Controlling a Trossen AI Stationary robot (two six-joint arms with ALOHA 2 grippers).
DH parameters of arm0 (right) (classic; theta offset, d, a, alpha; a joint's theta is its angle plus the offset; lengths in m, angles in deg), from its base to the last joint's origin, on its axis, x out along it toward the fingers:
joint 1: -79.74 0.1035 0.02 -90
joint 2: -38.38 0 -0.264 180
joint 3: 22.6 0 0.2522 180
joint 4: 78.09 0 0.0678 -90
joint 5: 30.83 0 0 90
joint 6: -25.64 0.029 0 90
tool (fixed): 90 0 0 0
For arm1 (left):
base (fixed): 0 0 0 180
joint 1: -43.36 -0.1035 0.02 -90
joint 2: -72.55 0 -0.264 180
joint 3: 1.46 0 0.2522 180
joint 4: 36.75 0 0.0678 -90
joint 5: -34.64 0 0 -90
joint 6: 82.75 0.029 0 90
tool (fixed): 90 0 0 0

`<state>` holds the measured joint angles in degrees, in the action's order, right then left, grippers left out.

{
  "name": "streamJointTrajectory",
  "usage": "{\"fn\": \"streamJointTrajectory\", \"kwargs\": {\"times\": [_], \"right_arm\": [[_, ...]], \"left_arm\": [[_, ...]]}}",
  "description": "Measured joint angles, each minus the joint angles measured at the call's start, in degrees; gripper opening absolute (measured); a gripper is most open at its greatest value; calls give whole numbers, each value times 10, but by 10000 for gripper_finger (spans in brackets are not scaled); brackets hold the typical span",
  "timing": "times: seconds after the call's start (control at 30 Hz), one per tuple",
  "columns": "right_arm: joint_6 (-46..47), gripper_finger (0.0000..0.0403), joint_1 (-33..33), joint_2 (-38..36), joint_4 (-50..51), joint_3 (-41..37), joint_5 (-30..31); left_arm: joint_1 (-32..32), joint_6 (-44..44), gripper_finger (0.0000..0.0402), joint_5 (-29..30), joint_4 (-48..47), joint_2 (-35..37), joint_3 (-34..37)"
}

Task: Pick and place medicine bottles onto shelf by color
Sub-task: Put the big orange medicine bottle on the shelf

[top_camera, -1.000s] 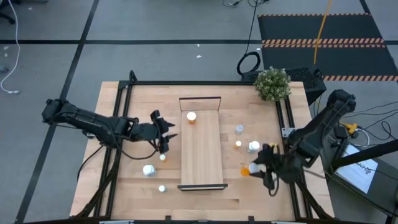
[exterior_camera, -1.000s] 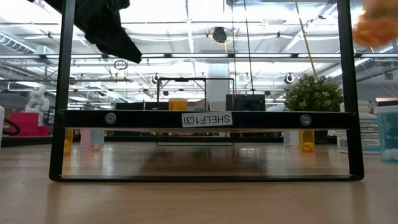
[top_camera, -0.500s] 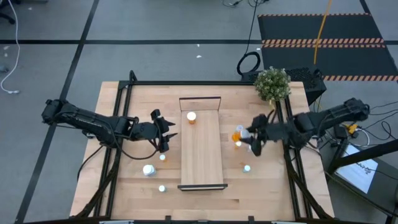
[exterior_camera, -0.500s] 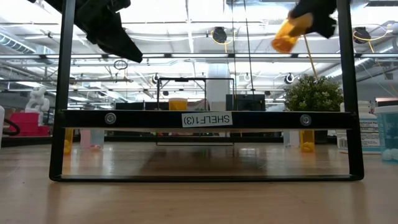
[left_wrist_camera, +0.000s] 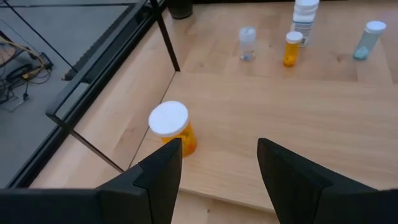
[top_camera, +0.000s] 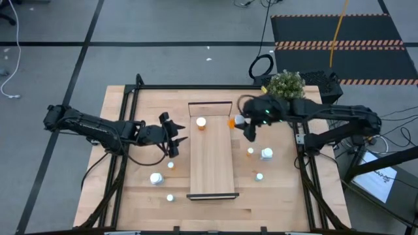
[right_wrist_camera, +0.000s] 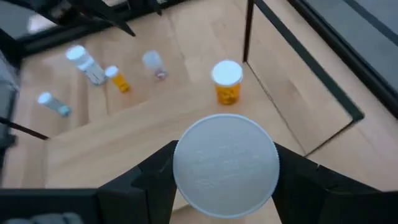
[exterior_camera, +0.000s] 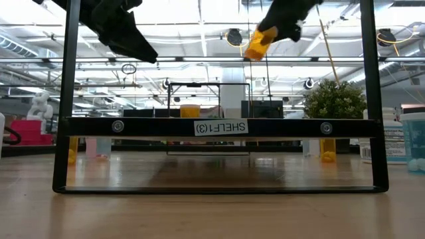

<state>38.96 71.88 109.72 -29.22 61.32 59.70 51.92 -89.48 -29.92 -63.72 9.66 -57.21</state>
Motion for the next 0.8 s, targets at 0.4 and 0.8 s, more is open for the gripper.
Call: {"fn": "streamJointTrajectory", "kwargs": {"times": [0.4,0.8], "right_arm": [[-89,211,-60,157,86,135,-38],[-124,212,-83,196,94,149,-38]], "left_arm": [[-11,-5,209,0,-2,0,0],[-11,-5,209,0,-3,0,0]]}}
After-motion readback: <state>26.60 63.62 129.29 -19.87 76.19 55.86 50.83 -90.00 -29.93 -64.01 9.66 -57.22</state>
